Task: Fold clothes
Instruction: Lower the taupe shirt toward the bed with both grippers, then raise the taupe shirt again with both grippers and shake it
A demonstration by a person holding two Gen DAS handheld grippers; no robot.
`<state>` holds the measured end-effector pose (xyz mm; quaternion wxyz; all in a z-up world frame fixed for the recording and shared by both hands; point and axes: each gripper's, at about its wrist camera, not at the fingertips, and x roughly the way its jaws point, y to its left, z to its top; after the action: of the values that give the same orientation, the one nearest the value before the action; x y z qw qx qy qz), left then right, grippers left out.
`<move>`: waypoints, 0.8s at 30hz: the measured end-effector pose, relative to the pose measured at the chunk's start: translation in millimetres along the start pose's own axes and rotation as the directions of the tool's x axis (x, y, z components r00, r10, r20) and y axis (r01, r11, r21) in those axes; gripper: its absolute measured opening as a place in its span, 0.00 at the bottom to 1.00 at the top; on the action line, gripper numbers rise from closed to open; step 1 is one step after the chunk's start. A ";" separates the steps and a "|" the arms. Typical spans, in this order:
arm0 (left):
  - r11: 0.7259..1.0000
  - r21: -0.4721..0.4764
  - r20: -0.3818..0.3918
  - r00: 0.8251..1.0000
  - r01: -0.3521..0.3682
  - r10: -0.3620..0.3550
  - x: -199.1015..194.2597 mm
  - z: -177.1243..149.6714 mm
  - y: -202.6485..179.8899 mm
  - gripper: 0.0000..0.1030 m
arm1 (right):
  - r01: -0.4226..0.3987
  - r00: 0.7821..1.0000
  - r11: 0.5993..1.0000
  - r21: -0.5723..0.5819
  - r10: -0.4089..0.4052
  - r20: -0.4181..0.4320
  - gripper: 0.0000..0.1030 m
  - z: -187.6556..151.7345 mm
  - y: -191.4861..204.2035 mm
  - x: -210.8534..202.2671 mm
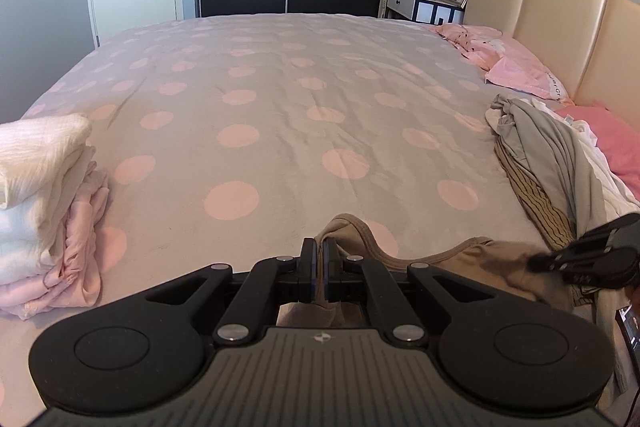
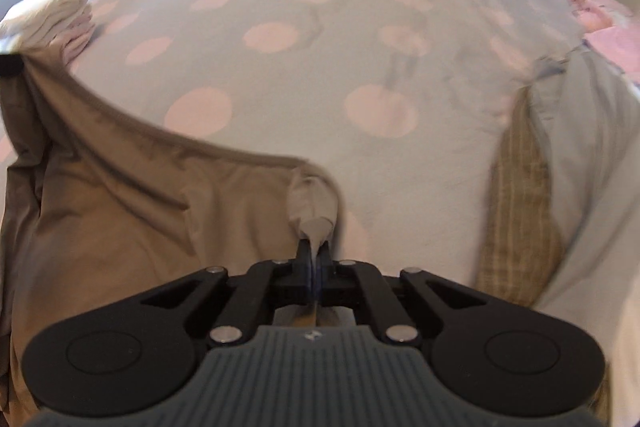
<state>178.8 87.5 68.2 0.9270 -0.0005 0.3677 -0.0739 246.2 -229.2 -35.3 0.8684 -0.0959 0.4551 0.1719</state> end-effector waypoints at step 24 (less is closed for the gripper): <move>0.997 -0.060 0.683 0.727 -0.042 0.071 -296.3 17.3 -10.8 0.01 | 0.050 0.691 0.998 0.029 -0.055 0.721 0.02 -31.7 -1.9 -361.7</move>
<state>-23.8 116.6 283.4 0.9988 -0.0352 0.0021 -0.0329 32.4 -317.7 244.5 0.9822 -0.0308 0.0756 0.1692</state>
